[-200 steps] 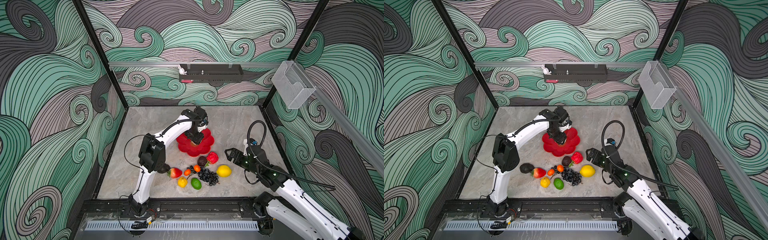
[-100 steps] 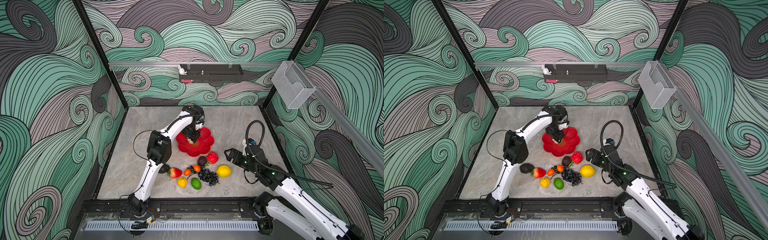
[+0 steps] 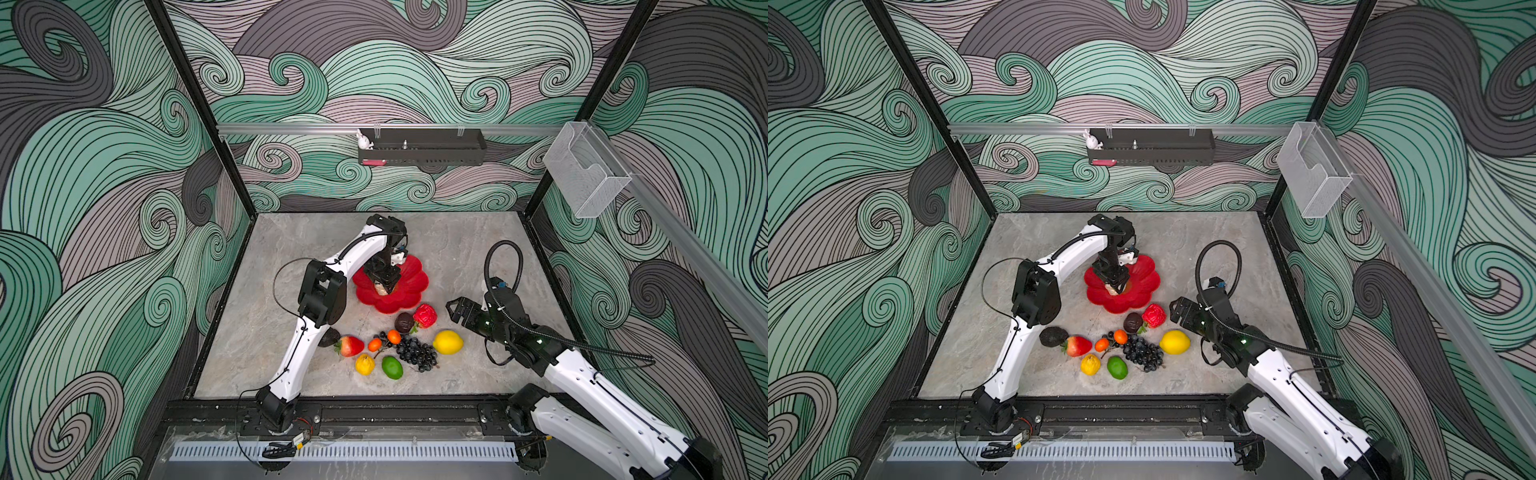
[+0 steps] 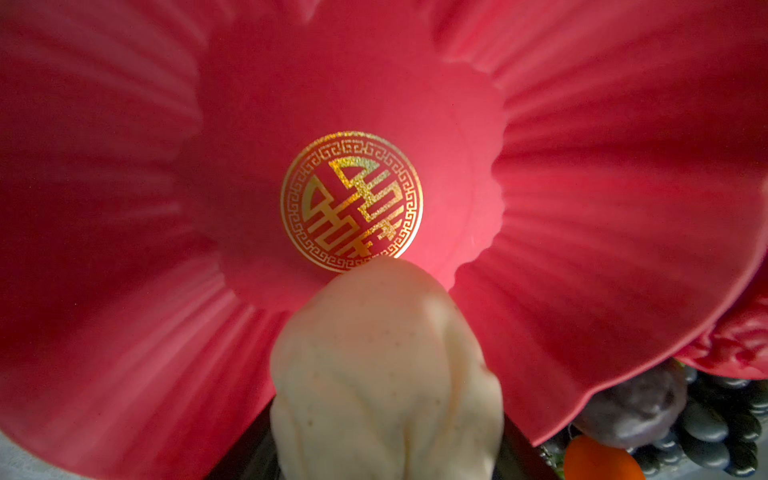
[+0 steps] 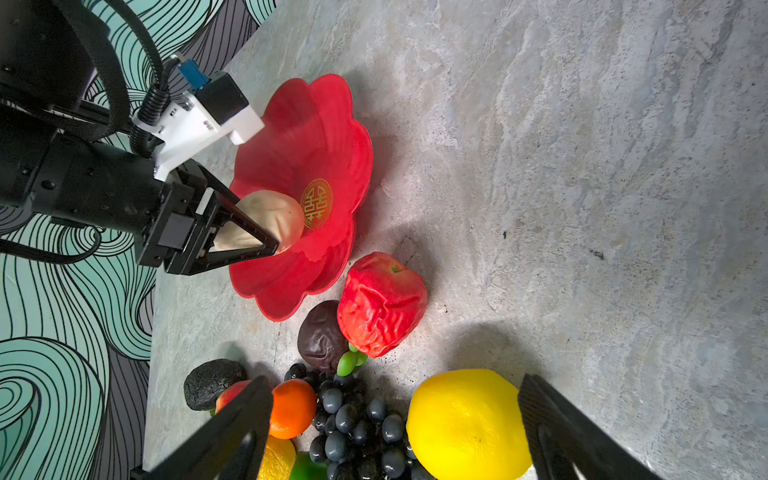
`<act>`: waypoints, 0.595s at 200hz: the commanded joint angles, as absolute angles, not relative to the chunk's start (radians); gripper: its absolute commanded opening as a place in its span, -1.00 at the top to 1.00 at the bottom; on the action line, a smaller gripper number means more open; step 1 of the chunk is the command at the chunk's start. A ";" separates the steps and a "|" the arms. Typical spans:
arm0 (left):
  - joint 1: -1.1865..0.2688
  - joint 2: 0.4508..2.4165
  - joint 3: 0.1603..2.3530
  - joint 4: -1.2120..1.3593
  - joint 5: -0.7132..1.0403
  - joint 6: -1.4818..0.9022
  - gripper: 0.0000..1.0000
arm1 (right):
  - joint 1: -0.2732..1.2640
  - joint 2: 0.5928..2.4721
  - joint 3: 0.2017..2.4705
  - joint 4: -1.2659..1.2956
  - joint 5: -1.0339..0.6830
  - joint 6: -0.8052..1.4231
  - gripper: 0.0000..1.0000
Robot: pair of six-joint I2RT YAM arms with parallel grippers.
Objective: Place and organize the fake fruits in the fruit bowl
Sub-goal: 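Lower the pear into the bowl center with the left gripper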
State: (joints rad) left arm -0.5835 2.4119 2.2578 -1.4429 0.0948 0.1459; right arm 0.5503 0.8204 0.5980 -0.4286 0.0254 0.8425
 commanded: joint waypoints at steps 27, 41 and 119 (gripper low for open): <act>-0.586 2.343 2.126 -1.432 0.160 0.105 -0.29 | 0.546 0.840 0.595 -0.399 0.013 0.857 -0.86; -0.588 2.339 2.116 -1.425 0.166 0.094 -0.29 | 0.548 0.852 0.595 -0.391 0.006 0.864 -0.86; -0.595 2.321 2.102 -1.398 0.202 0.069 -0.49 | 0.546 0.873 0.598 -0.380 -0.008 0.875 -0.86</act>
State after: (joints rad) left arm -0.5861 2.3631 2.1002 -1.4075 0.1696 0.0860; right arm 0.5503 0.8719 0.5980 -0.3954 -0.0044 0.8692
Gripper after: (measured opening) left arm 0.733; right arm 0.932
